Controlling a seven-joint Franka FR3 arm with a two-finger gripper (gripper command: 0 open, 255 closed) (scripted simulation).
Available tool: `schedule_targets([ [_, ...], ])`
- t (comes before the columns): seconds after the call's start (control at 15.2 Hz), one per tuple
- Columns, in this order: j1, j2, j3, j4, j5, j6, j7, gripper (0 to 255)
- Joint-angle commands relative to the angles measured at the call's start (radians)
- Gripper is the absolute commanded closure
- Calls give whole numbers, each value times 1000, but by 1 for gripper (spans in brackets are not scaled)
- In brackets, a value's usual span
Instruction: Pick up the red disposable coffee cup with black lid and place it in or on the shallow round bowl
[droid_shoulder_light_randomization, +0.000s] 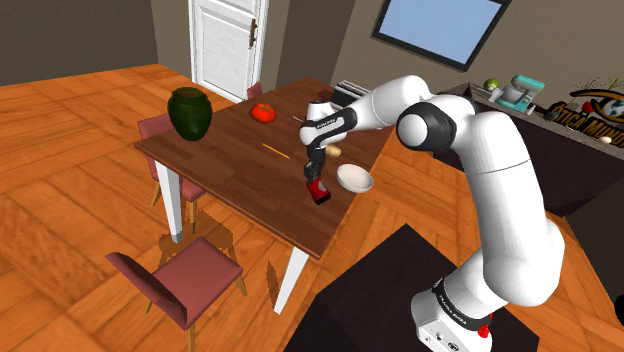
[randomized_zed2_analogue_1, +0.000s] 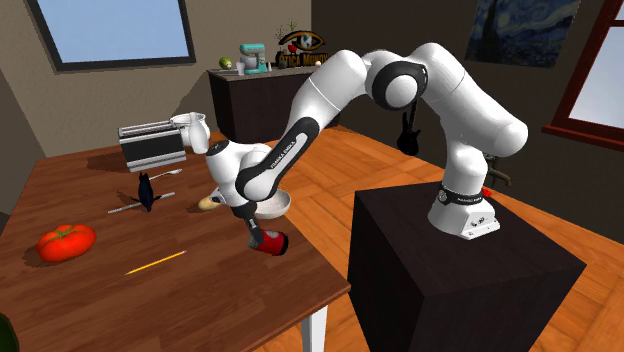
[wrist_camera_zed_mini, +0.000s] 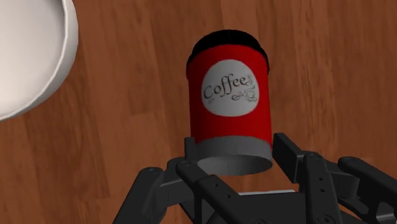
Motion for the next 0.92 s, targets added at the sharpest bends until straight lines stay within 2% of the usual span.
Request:
schedule_targets([
  [0.0,2,-22,-2,-8,-2,-14,-1,255],
  [0.86,11,-143,-12,-31,-12,-111,-6,255],
])
